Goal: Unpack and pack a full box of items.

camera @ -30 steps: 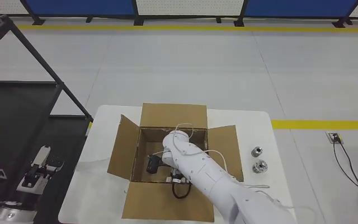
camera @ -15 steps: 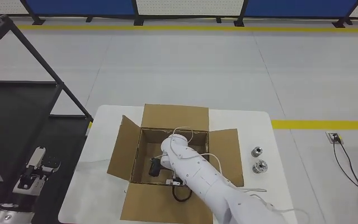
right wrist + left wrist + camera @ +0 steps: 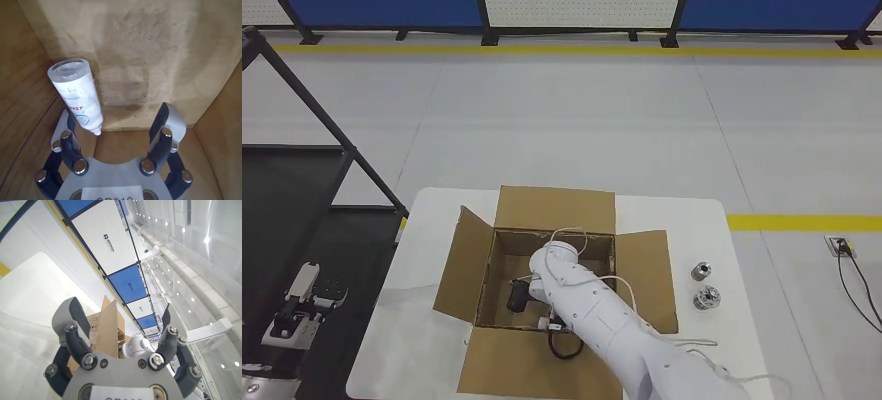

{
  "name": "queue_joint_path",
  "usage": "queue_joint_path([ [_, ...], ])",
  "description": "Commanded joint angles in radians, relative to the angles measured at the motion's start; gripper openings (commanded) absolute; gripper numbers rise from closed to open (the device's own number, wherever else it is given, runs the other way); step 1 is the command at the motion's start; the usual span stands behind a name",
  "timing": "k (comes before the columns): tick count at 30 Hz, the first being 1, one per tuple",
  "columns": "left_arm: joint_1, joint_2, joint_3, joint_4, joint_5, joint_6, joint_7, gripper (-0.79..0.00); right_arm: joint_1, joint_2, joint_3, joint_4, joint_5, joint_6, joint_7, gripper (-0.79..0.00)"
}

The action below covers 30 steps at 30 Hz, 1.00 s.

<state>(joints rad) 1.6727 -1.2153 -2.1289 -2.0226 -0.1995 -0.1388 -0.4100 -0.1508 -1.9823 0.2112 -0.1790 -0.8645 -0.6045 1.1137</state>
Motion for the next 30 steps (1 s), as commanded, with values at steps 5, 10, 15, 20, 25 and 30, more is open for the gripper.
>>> queue_joint_path([
  [5,0.001,0.001,-0.001,0.003,-0.005,0.0,0.0,0.0,-0.011,-0.007,0.006,0.019,-0.006,0.061,-0.009,0.0],
  [10,0.005,0.002,-0.002,0.004,-0.002,0.0,0.003,0.0,-0.011,-0.008,0.017,0.033,-0.002,0.112,-0.043,0.0],
  [15,0.01,0.002,-0.003,-0.001,-0.002,-0.004,0.009,0.0,-0.011,-0.007,0.028,0.043,0.002,0.16,-0.053,-0.182],
  [20,0.017,0.002,-0.003,-0.009,0.001,-0.009,0.014,0.0,-0.011,-0.002,0.037,0.05,0.005,0.173,-0.069,-0.471],
  [25,0.024,0.002,-0.001,-0.013,0.004,-0.013,0.019,0.0,-0.01,0.003,0.042,0.049,-0.003,0.185,-0.09,-0.502],
  [30,0.031,0.001,0.001,-0.018,0.007,-0.019,0.023,0.0,-0.012,0.006,0.047,0.047,-0.009,0.188,-0.088,-0.56],
])
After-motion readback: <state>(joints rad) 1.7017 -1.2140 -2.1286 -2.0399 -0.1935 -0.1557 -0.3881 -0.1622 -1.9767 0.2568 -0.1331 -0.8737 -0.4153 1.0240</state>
